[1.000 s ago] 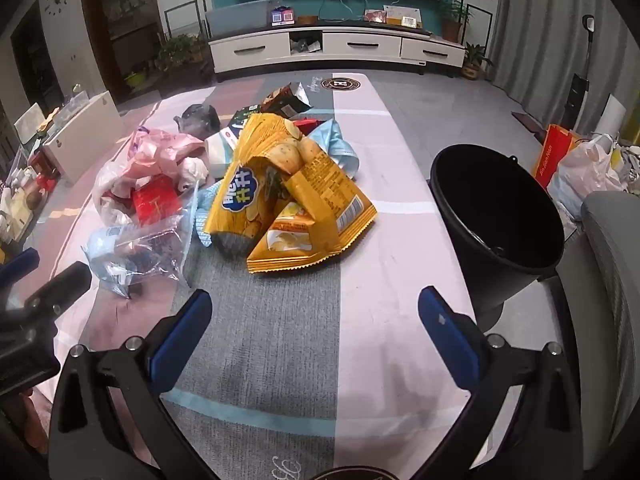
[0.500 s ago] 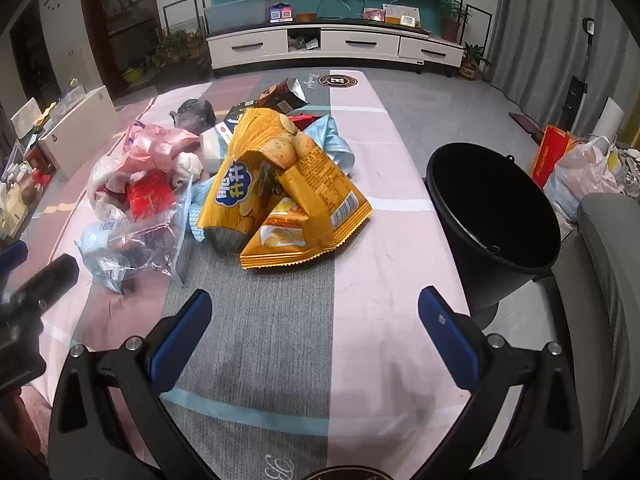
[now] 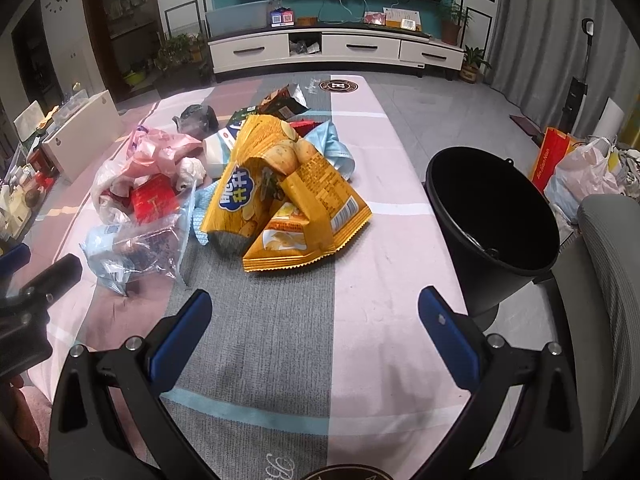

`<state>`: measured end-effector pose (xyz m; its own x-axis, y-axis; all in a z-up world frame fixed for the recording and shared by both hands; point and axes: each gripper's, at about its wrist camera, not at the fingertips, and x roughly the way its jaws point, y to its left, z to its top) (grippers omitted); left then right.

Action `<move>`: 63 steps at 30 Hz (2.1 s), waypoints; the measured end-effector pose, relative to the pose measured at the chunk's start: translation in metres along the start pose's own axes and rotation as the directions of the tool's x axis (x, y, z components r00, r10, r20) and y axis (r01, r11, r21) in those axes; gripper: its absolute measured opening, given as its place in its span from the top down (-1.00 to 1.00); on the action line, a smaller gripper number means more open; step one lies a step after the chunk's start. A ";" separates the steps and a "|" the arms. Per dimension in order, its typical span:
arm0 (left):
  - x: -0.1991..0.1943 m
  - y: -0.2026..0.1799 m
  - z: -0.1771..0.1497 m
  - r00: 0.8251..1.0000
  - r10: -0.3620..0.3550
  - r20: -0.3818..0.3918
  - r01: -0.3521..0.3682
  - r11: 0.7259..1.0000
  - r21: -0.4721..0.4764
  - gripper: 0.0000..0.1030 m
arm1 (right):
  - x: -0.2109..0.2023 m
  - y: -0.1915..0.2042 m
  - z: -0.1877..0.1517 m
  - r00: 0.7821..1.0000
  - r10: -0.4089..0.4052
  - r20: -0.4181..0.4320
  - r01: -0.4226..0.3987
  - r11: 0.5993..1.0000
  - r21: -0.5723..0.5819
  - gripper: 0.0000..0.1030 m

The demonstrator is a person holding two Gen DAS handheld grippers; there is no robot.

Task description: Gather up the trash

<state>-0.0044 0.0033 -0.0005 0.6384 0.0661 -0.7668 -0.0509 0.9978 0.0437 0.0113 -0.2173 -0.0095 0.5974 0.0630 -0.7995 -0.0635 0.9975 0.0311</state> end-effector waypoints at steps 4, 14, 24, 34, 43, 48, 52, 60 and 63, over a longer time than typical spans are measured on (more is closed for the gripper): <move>0.001 -0.001 0.000 1.000 0.003 -0.003 -0.003 1.000 0.003 -0.96 | -0.001 -0.001 0.000 1.000 0.001 0.002 -0.001 1.000 0.002 -0.95; 0.003 -0.001 -0.001 1.000 0.008 -0.008 -0.008 1.000 -0.002 -0.96 | -0.002 -0.001 0.001 1.000 0.000 0.003 0.000 1.000 0.002 -0.95; 0.009 0.000 -0.001 1.000 0.018 -0.025 -0.018 1.000 -0.004 -0.96 | -0.001 -0.002 0.001 1.000 0.000 0.003 0.000 1.000 0.003 -0.95; 0.006 -0.002 0.000 1.000 0.023 -0.016 -0.022 1.000 0.006 -0.96 | -0.003 -0.004 0.003 1.000 0.004 0.007 -0.004 1.000 0.008 -0.95; 0.007 -0.003 0.000 1.000 0.021 -0.019 -0.021 1.000 0.004 -0.96 | -0.002 -0.004 0.002 1.000 0.005 0.007 -0.005 1.000 0.009 -0.95; 0.007 -0.003 0.000 1.000 0.020 -0.022 -0.019 1.000 0.005 -0.96 | -0.002 -0.004 0.002 1.000 0.006 0.005 -0.006 1.000 0.009 -0.95; 0.008 -0.003 0.000 1.000 0.019 -0.022 -0.019 1.000 0.005 -0.96 | -0.002 -0.004 0.002 1.000 0.005 0.005 -0.005 1.000 0.010 -0.95; 0.008 0.005 0.000 0.997 -0.080 0.001 0.080 0.996 -0.030 -0.96 | -0.007 -0.006 0.003 0.998 0.039 0.057 -0.040 0.999 0.017 -0.95; 0.011 0.023 0.003 0.967 -0.250 0.052 0.254 0.964 -0.084 -0.96 | -0.015 -0.008 0.003 0.984 0.082 0.157 -0.080 0.997 -0.018 -0.95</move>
<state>0.0042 0.0265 -0.0060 0.6697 -0.1850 -0.7193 0.0486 0.9773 -0.2061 0.0054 -0.2258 0.0037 0.7085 0.1486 -0.6899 -0.1252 0.9885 0.0843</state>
